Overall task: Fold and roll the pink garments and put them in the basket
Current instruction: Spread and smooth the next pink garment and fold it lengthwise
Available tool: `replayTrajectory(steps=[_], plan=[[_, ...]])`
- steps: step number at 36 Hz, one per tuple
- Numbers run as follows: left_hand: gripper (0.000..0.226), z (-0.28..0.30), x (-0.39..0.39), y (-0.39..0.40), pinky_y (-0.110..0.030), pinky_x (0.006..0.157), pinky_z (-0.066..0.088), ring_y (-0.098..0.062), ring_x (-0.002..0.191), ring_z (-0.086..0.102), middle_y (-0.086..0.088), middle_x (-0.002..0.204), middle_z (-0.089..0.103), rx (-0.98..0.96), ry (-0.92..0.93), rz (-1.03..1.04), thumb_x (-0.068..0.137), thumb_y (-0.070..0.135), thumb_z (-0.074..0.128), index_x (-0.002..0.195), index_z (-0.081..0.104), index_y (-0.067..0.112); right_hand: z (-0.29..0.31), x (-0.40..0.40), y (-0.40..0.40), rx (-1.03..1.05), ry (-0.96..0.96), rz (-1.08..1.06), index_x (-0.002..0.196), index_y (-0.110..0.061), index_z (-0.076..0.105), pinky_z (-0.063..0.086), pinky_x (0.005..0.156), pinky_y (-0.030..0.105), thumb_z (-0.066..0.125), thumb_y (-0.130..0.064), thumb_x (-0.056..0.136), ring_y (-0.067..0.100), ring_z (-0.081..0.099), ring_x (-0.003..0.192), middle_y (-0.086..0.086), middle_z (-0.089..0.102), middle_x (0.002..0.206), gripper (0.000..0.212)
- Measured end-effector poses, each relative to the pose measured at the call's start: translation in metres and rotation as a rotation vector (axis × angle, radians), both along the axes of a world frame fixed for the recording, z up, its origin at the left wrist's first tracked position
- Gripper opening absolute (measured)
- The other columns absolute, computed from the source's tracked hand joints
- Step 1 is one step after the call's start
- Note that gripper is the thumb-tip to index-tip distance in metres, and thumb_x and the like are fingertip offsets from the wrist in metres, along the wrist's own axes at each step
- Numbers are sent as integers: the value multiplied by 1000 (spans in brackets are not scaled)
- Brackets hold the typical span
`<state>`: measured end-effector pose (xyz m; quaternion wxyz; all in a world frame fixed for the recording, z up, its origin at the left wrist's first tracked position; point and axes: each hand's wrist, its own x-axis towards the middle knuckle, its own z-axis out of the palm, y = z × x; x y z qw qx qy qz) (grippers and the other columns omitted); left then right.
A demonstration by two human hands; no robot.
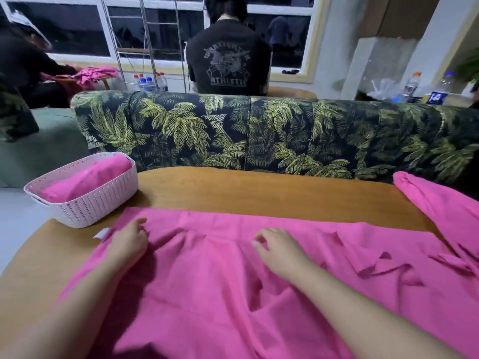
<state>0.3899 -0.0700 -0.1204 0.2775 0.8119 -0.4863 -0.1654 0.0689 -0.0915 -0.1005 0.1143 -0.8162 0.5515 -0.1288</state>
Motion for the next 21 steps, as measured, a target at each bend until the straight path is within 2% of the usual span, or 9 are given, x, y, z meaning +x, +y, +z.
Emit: replayTrajectory(steps=[2, 4, 6, 8, 13, 15, 17, 19, 21], plan=[[40, -3, 17, 4, -38, 101, 42, -28, 116, 57, -9, 125, 64, 43, -28, -56, 89, 4, 50, 125, 61, 19, -2, 24, -1, 55, -54, 22, 103, -16, 66, 44, 91, 33, 50, -40, 94, 25, 57, 107, 5, 67, 108, 30], [43, 1, 27, 9, -37, 99, 43, -25, 121, 53, -1, 129, 61, 143, -200, -82, 88, 14, 52, 126, 60, 32, -3, 42, -1, 103, -52, 28, 103, -16, 65, 45, 85, 33, 49, -47, 93, 26, 58, 105, 6, 67, 108, 36], [46, 6, 30, 11, -39, 103, 38, -27, 127, 44, -2, 136, 53, 225, -309, -92, 87, 22, 54, 131, 55, 35, -5, 55, -1, 131, -25, 38, 98, -14, 60, 39, 76, 32, 51, -50, 92, 28, 57, 105, 9, 65, 109, 37], [49, 8, 36, 10, -40, 103, 37, -28, 128, 39, -5, 135, 48, 282, -304, -99, 85, 25, 58, 132, 52, 35, -5, 63, -1, 135, 5, 68, 87, -17, 49, 28, 69, 30, 53, -47, 92, 29, 56, 103, 12, 63, 109, 31], [37, 10, 51, 11, -38, 95, 41, -28, 120, 40, -7, 119, 49, 283, -329, -90, 81, 39, 67, 116, 62, 29, 3, 71, 1, 139, 8, 140, 94, -19, 46, 32, 76, 33, 51, -24, 94, 27, 55, 107, 12, 62, 114, 7], [21, 12, 56, 10, -38, 91, 42, -31, 114, 45, -9, 111, 52, 216, -296, -83, 81, 37, 67, 98, 64, 24, 6, 71, 3, 112, -19, 134, 107, -15, 53, 33, 83, 30, 49, -21, 96, 24, 53, 111, 10, 59, 120, 13], [16, 11, 61, 9, -41, 83, 45, -33, 99, 54, -11, 96, 58, 42, -157, -66, 79, 35, 63, 78, 54, 22, 9, 68, 4, 89, -55, 107, 117, -10, 53, 34, 88, 28, 49, -22, 98, 23, 52, 114, 8, 58, 122, 23], [16, 12, 60, 10, -42, 74, 45, -30, 80, 58, -8, 79, 59, -214, 53, -11, 81, 31, 61, 78, 48, 21, 11, 64, 4, 76, -97, 76, 116, -11, 53, 36, 87, 30, 48, -24, 98, 24, 53, 112, 7, 60, 119, 22], [11, 16, 55, 12, -36, 71, 42, -26, 79, 56, -2, 79, 58, -400, 183, 41, 93, 21, 59, 87, 51, 16, 12, 58, 3, 74, -142, 42, 107, -14, 54, 39, 85, 33, 48, -24, 99, 26, 56, 106, 7, 62, 111, 15]])
